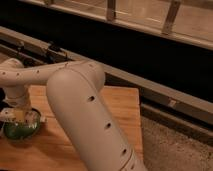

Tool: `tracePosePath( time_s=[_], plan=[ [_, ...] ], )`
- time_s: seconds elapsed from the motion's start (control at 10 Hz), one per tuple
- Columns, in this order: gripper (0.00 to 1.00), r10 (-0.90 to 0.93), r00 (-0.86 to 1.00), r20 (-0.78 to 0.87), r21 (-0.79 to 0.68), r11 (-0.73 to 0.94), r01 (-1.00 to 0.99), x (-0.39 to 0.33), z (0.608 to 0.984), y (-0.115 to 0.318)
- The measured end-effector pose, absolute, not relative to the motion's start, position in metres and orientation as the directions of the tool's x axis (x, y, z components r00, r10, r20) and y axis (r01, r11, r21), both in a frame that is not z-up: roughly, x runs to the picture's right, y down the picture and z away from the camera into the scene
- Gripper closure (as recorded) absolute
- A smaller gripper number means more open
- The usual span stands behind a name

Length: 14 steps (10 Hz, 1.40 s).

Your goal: Place the bottle in the ceramic bowl

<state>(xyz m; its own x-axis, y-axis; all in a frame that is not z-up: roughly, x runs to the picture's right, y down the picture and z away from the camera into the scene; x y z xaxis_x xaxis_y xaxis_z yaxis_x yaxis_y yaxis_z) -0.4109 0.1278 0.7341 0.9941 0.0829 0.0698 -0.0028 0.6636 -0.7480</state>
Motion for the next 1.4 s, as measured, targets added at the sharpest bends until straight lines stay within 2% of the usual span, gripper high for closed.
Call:
tracePosePath(
  time_s=[0.2,0.7,0.8,1.4],
  plan=[
    [0.8,0.085,0.994,0.068,-0.748,0.664,-0.006,-0.4093,0.7347,0.1268],
    [0.28,0.083,0.994,0.069,-0.748,0.663,-0.004,-0.41,0.7344,0.1277],
    [0.22,0.084,0.994,0.068,-0.748,0.663,-0.004,-0.4097,0.7346,0.1276],
    [0.2,0.083,0.994,0.067,-0.749,0.662,-0.005,-0.4094,0.7352,0.1282]
  ],
)
